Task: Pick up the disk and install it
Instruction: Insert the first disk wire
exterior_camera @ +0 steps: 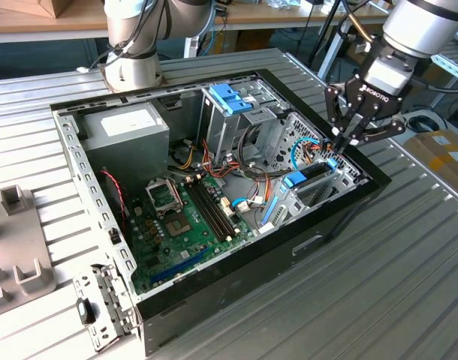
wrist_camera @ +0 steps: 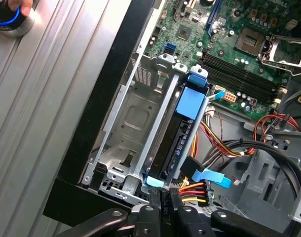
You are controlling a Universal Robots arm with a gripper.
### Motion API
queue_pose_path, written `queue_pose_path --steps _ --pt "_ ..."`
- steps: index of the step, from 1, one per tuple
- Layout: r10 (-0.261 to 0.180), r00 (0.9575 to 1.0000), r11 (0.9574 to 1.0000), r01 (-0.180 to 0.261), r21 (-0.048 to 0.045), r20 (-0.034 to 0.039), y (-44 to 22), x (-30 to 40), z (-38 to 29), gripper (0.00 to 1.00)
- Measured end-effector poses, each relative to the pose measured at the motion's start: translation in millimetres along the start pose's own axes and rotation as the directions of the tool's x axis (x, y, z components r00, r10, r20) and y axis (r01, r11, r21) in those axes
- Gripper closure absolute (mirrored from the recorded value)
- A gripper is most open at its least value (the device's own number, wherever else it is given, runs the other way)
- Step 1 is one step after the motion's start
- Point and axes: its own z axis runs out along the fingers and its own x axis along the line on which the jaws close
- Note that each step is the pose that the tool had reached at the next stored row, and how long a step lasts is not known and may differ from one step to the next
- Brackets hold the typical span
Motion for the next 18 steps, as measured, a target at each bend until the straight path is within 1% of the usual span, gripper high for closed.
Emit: queue_pose_path --steps 4,9,14,18 --pt "0.014 0.9999 0.9999 -0.014 0.0001 0.0004 2.9 -1.4 0.1 0.81" --pt "0.035 0.9994 0.9994 -0.035 0.0004 0.0013 8.5 -4.4 0.6 0.82" --pt "0.063 0.9980 0.9980 -0.063 0.0006 0.0023 13.7 -7.0 1.2 0.82" --pt "0.090 0.9960 0.9960 -0.090 0.0008 0.0034 17.3 -8.9 2.0 0.82"
